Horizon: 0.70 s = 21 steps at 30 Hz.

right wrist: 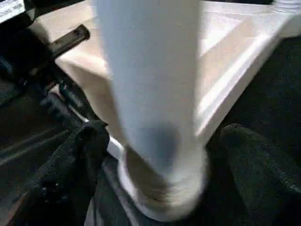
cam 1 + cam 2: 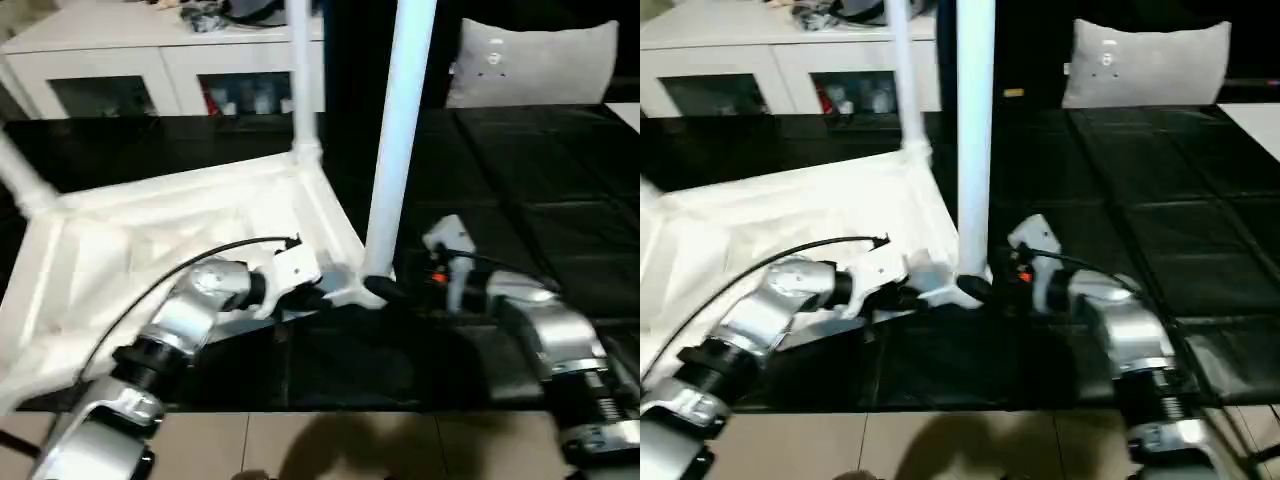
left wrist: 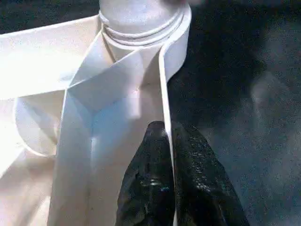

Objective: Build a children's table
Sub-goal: Rotate leg to tighten

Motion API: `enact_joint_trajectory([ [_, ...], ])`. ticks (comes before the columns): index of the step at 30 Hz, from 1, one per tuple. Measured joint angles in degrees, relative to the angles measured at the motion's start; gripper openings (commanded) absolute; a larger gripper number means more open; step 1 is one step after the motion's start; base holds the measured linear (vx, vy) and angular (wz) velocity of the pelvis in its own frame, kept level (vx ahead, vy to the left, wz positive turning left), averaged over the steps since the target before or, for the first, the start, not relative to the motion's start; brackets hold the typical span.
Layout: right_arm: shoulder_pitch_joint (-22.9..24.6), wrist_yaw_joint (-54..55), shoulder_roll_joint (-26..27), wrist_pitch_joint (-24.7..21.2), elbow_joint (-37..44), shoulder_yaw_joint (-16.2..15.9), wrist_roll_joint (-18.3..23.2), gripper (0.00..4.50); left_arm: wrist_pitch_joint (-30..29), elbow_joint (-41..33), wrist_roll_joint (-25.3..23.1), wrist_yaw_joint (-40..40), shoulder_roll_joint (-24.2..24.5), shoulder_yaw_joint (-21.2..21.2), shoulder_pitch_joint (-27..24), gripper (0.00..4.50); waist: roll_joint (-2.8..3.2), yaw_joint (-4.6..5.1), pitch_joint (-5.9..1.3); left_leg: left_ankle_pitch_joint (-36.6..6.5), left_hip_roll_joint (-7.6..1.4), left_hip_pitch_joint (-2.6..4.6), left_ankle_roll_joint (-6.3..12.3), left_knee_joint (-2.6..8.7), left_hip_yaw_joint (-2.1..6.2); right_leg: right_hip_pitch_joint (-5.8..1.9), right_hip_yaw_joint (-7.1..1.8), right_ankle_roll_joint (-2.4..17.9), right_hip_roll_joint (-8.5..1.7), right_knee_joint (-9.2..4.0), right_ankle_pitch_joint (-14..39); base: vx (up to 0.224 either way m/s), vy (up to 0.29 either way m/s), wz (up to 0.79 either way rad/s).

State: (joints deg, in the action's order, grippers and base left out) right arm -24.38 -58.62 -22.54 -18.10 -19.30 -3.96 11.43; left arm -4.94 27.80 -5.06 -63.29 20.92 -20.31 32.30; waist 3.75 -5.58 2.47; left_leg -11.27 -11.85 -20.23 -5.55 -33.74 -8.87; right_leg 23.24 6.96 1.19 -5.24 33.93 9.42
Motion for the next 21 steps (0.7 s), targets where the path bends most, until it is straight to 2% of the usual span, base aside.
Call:
enact_joint_trajectory([
  [4,-0.4,-8.0,-4.6,1.2,-0.1,-2.0,0.1,4.07,3.7,0.1,1.0,-5.6,2.0,-1.0,-0.1,0.00,-0.07,-0.94,0.04,0.0,0.00,-0.07,0.05,-0.04,-0.01,0.02,0.00,0.0,-0.01,0.01,0.0,0.000,0.000,0.00],
  [7,-0.6,-11.9,-5.7,1.2,-0.1,-2.7,0.4,4.07,5.6,0.1,1.2,-8.1,3.0,-1.6,-0.2,0.00,-0.08,-1.32,0.05,0.0,0.00,-0.06,0.06,-0.05,-0.01,0.02,0.00,0.2,-0.02,0.04,-0.1,0.000,0.000,0.00],
  [8,-0.7,-13.6,-5.9,1.2,-0.1,-3.2,1.1,3.89,6.5,0.1,1.2,-8.9,3.2,-2.0,-0.2,0.00,-0.08,-1.43,0.05,0.0,0.00,-0.06,0.06,-0.07,-0.01,0.02,0.00,0.2,-0.03,0.05,-0.1,0.000,0.000,0.00],
  [10,-0.7,-15.6,-6.0,1.6,-0.2,-3.5,1.6,3.89,7.7,0.1,1.4,-10.2,3.3,-2.5,-0.2,0.00,-0.08,-1.66,0.05,0.0,0.00,-0.07,0.06,-0.11,-0.01,0.02,-0.01,0.2,-0.03,0.05,-0.1,0.000,0.000,0.00],
  [14,-0.9,-18.8,-6.5,2.5,-0.2,-5.5,1.9,3.50,8.7,-0.1,1.8,-12.2,3.5,-3.4,-0.2,0.00,-0.15,-1.78,0.05,0.0,0.00,-0.04,0.06,-0.14,-0.02,0.02,-0.02,0.0,-0.03,0.11,0.0,0.000,0.000,0.00],
  [21,-0.9,-21.8,-6.5,1.8,-0.2,-6.1,2.3,2.85,10.0,-0.1,1.9,-13.4,3.5,-3.7,-0.2,0.00,-0.15,-1.93,0.06,0.0,0.00,-0.04,0.06,-0.15,-0.02,0.02,-0.03,0.0,-0.03,0.13,0.0,0.000,0.000,0.00],
])
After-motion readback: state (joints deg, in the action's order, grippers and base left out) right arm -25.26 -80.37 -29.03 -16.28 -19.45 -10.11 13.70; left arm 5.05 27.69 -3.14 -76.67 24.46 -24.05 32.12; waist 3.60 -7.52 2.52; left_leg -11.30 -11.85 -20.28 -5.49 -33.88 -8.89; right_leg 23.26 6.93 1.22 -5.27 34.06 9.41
